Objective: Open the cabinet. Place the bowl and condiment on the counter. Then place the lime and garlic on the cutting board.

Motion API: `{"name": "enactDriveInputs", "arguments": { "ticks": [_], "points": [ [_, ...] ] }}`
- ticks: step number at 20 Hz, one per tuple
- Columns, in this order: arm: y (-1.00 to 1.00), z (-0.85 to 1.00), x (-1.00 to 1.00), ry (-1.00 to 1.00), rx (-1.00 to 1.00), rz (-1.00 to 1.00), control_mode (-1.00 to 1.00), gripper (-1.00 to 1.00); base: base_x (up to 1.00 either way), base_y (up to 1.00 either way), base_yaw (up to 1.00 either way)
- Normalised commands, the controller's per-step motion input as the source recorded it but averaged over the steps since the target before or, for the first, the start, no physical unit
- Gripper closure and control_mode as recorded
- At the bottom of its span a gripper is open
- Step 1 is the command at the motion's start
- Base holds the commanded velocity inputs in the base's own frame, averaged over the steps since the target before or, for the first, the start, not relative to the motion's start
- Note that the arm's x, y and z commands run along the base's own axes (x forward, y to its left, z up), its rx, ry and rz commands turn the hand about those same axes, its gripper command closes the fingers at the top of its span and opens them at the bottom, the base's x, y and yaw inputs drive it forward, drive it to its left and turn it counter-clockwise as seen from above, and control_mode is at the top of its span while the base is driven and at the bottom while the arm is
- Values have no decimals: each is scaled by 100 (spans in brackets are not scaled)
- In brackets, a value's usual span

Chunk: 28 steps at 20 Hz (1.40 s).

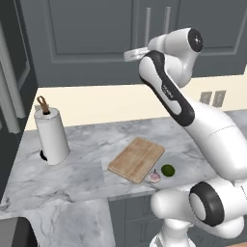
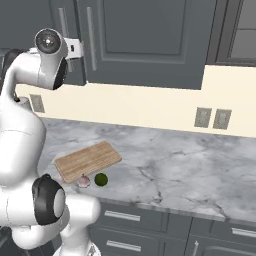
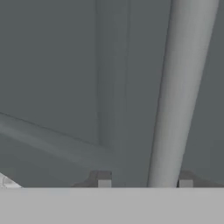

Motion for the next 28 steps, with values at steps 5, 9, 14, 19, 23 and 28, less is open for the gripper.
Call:
{"name": "enactDriveInputs", "arguments": {
  "ticks": [5,9,14,19,23,28],
  "points": [
    [100,0,-88,0,-5,0,-100,100,0,0,0],
    [100,0,-94,0,-5,0,-100,100,0,0,0],
    [100,-2,-84,0,-6,0,-100,100,0,0,0],
    [100,-5,-81,0,-6,0,-100,100,0,0,0],
    [100,-10,-76,0,-6,0,-100,100,0,0,0],
    [100,-22,-68,0,-5,1,-100,100,0,0,0]
  ]
}}
